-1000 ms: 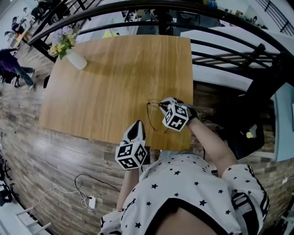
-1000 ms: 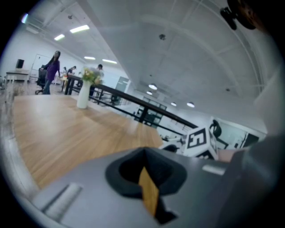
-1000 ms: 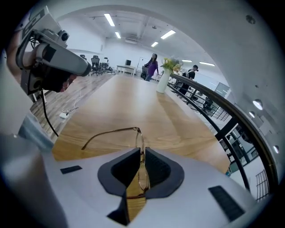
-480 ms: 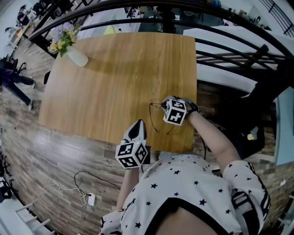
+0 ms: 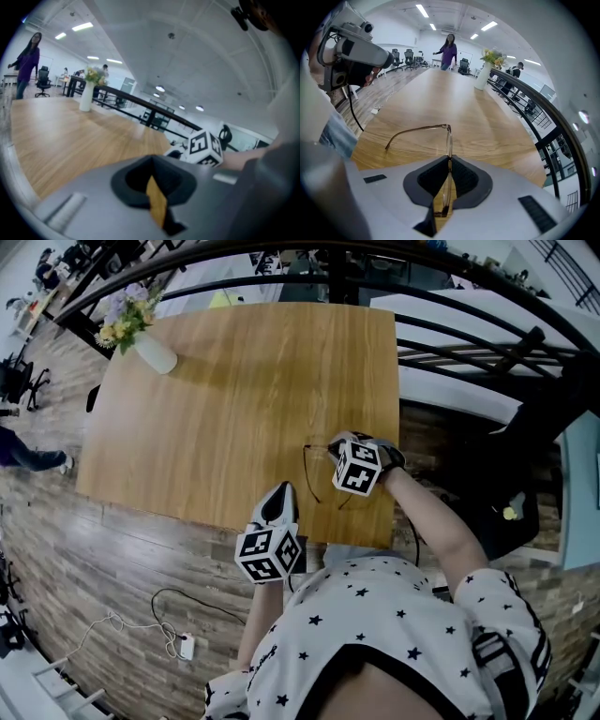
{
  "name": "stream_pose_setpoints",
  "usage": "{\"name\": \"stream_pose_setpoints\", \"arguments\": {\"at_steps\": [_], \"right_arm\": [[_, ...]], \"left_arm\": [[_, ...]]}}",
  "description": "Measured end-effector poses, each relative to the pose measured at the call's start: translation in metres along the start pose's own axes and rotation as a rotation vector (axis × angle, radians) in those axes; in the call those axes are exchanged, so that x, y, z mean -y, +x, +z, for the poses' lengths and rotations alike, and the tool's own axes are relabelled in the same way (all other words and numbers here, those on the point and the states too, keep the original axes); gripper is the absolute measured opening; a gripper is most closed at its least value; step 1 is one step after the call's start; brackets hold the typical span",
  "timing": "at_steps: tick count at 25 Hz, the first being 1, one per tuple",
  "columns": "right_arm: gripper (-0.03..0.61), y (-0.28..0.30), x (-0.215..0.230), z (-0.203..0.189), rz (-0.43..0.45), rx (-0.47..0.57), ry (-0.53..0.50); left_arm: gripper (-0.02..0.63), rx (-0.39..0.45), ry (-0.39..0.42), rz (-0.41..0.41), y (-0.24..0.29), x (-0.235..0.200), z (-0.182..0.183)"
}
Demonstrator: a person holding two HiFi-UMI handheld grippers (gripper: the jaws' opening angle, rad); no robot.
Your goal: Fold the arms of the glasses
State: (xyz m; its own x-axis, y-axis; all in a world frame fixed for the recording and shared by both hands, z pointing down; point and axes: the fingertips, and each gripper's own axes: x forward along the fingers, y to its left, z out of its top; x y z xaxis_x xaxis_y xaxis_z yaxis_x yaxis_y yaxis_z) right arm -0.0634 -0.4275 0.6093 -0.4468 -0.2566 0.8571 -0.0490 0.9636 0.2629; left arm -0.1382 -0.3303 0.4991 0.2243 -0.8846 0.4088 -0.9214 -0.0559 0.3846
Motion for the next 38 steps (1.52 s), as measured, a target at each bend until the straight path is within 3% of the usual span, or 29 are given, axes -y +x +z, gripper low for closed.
{"name": "stream_pose_setpoints", "arguments": {"at_steps": [18,30,38], "right_arm": [[0.020,-0.078,-0.022,0.027,-0.208,0.080,0.084],[0.020,-0.131,-0.072,0.043,-0.298,0.134,0.124],[0.018,-0.160,-0.101,0.058,-0.342,0.161,0.122]], "left_arm": [[0.008,-0.022,0.046,-0.050,-0.038,0.018,-0.023],[0.012,-0.046,0.112,-0.101,-0.076,0.034,-0.054],[0.054,-0.053,0.141,-0.109,-0.102,0.035,-0.066]]}}
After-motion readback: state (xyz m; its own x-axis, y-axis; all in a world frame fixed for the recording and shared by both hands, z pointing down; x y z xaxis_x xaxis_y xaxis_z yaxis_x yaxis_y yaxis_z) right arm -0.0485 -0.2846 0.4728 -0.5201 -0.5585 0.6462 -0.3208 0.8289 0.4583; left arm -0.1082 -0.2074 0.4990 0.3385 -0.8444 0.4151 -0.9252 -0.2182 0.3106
